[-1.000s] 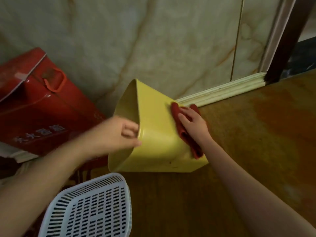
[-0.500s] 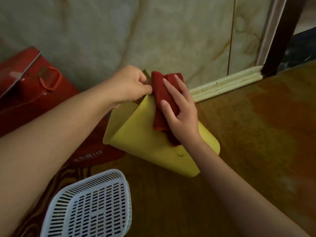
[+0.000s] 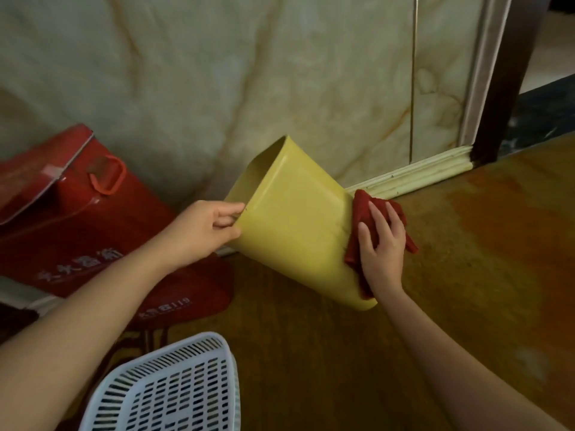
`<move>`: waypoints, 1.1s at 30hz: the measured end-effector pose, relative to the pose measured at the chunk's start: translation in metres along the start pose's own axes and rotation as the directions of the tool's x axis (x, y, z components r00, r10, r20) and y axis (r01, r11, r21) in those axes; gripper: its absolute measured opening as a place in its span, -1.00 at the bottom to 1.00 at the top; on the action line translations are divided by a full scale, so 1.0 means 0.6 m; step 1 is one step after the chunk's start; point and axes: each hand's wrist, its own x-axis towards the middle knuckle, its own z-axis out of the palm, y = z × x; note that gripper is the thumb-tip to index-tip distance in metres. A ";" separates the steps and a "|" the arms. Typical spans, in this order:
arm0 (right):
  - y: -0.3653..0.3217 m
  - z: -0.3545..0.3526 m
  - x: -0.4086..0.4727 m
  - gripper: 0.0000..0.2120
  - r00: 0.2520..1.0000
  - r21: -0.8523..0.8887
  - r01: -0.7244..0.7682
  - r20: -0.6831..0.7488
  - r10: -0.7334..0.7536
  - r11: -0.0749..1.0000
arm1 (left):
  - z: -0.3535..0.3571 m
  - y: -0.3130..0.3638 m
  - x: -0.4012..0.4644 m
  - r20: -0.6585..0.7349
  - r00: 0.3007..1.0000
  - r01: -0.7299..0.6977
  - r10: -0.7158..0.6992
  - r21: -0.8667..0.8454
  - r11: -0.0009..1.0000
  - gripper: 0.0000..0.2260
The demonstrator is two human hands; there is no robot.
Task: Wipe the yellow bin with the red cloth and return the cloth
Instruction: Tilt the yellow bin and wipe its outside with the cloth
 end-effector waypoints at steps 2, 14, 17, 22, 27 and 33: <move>-0.028 0.011 -0.007 -0.60 0.998 0.063 -0.052 -0.032 0.054 0.997 | -0.004 0.004 0.013 0.017 0.999 -0.030 0.030 0.008 1.000 -0.54; -0.115 0.064 0.039 -0.54 0.917 0.005 0.394 0.061 -0.394 0.919 | -0.018 0.025 0.071 0.075 0.981 -0.183 0.178 0.058 0.981 -0.57; -0.003 0.034 0.045 -0.57 0.993 0.029 0.112 0.038 -0.113 0.993 | -0.015 0.038 0.069 0.064 0.986 -0.156 0.152 0.066 0.985 -0.60; 0.073 0.007 0.043 -0.59 0.922 0.120 -0.380 -0.026 0.386 0.917 | 0.010 0.067 0.081 0.015 0.993 -0.116 0.116 -0.003 0.993 -0.70; -0.025 0.028 0.010 -0.60 0.994 0.183 -0.111 0.029 0.107 0.977 | 0.019 0.106 0.091 0.056 0.995 -0.076 0.078 -0.038 0.996 -0.76; -0.143 0.054 0.003 -0.53 0.935 0.196 0.328 0.073 -0.348 0.924 | 0.032 0.129 0.105 0.107 0.994 0.007 0.007 -0.131 0.991 -0.73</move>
